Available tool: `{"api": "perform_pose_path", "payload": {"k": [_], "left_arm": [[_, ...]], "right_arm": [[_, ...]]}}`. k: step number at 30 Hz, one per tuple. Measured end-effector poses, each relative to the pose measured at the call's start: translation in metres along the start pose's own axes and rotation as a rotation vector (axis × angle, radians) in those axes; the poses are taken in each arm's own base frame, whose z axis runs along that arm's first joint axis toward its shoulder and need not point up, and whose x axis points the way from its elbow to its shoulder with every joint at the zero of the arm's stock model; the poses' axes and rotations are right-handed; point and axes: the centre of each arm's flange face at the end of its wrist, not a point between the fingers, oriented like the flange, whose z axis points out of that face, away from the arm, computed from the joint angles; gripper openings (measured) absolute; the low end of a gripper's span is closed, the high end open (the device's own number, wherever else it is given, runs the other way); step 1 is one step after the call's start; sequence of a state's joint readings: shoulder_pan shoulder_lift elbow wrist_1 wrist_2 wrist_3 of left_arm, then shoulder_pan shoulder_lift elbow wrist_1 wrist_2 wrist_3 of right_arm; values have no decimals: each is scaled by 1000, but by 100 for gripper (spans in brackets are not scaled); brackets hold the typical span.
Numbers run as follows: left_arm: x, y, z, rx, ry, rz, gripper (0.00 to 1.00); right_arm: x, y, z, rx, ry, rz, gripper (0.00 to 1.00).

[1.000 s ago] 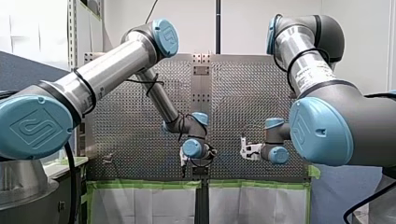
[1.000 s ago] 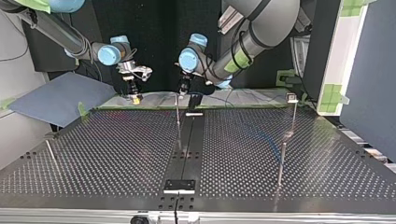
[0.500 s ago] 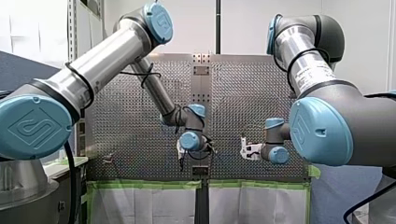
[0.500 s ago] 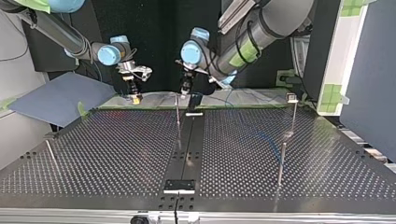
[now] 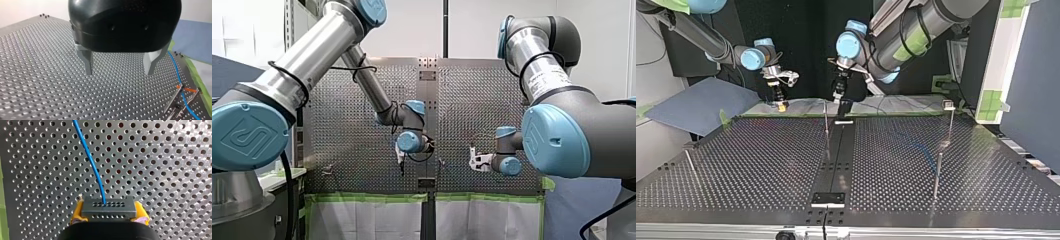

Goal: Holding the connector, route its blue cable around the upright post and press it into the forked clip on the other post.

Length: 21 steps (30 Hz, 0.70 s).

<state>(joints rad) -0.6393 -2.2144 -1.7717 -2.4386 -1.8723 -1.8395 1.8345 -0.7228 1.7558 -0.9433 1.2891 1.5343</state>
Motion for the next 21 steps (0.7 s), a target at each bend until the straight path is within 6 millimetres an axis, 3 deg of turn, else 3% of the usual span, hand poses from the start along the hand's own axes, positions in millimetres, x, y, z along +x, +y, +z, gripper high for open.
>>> {"api": "perform_pose_path", "payload": {"k": [21], "left_arm": [[-42, 1, -62, 37, -84, -91, 100]], "right_arm": [[0, 0, 0, -1, 3, -1, 0]]}}
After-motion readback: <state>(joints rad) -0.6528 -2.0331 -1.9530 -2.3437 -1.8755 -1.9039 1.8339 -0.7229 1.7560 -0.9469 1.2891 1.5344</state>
